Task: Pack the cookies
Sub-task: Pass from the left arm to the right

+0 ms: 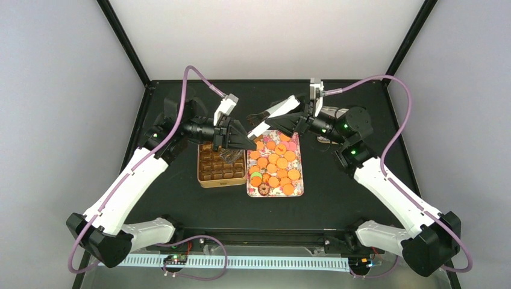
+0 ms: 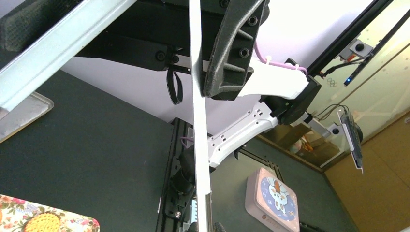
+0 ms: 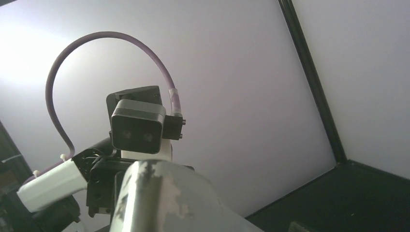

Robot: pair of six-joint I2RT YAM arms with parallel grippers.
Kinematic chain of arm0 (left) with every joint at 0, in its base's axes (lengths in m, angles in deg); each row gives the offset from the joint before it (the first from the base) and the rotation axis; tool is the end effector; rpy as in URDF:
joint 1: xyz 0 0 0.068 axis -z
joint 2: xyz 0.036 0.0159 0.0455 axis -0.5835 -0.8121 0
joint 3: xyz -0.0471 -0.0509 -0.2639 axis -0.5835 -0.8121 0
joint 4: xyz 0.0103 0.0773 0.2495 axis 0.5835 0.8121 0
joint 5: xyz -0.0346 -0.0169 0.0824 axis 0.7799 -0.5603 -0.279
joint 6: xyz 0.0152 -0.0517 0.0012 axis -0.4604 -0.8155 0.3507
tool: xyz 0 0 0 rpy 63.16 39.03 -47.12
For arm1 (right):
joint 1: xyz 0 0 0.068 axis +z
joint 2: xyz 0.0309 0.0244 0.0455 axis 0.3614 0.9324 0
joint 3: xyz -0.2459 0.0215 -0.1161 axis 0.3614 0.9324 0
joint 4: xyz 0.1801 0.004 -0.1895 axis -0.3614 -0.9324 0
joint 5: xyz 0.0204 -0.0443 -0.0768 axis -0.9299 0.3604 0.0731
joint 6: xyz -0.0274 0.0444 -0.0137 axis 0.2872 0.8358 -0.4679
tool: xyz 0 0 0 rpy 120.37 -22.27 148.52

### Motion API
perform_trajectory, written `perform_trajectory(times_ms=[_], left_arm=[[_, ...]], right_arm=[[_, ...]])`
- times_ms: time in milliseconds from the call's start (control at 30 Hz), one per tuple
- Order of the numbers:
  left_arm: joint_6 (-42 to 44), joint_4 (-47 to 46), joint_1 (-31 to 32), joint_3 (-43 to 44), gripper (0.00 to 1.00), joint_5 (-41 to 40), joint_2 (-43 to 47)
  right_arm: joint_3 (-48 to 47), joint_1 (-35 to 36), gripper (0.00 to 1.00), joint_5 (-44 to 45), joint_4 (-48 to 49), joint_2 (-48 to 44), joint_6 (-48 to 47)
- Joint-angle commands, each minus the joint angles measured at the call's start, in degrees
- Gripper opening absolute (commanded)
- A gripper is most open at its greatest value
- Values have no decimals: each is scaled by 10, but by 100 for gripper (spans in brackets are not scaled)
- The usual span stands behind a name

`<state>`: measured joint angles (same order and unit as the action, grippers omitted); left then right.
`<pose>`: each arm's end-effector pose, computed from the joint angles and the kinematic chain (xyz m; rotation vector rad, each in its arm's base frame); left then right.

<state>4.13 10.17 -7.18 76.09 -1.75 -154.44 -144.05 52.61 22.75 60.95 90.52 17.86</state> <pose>0.1917 -0.1414 0.4193 1.0184 1.7064 -1.6316 0.2039 0.1510 0.4081 -0.5794 1.3270 1.4372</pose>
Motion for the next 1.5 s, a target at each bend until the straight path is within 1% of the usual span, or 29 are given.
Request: perform_trajectory(times_ms=[0, 100, 200, 367, 567, 733, 800, 900, 967, 1033, 1200, 1333, 1467], left_arm=[[21, -6, -4, 2, 2, 0, 10], [39, 4, -6, 7, 2, -5, 10], [56, 15, -7, 7, 2, -10, 9], [89, 31, -7, 5, 2, -22, 8], [102, 39, -8, 5, 2, -27, 9], [128, 58, -10, 13, 2, -32, 11], [157, 82, -10, 20, 2, -40, 12], [225, 129, -10, 34, 2, -59, 13], [252, 152, -10, 40, 2, -68, 14], [262, 160, -11, 39, 2, -70, 15], [274, 162, -10, 38, 1, -74, 17], [280, 162, -10, 35, 2, -81, 15], [288, 161, -10, 30, 3, -96, 15]], right_arm=[[-9, 7, 88, -33, 14, 16, 22], [5, 16, 85, -28, 18, 20, 37], [27, 31, 84, -23, 46, 28, 62], [22, 60, 83, -20, 59, 46, 68], [24, 64, 83, -23, 85, 52, 83], [32, 64, 80, -35, 84, 45, 77], [36, 64, 78, -35, 72, 36, 66], [27, 64, 75, -36, 20, 24, 25], [20, 64, 73, -37, -16, 17, 1], [16, 64, 71, -37, -48, 11, -18], [14, 64, 68, -57, -75, 5, -42], [13, 65, 64, -59, -77, 7, -42], [20, 65, 60, -57, -51, 14, -26]])
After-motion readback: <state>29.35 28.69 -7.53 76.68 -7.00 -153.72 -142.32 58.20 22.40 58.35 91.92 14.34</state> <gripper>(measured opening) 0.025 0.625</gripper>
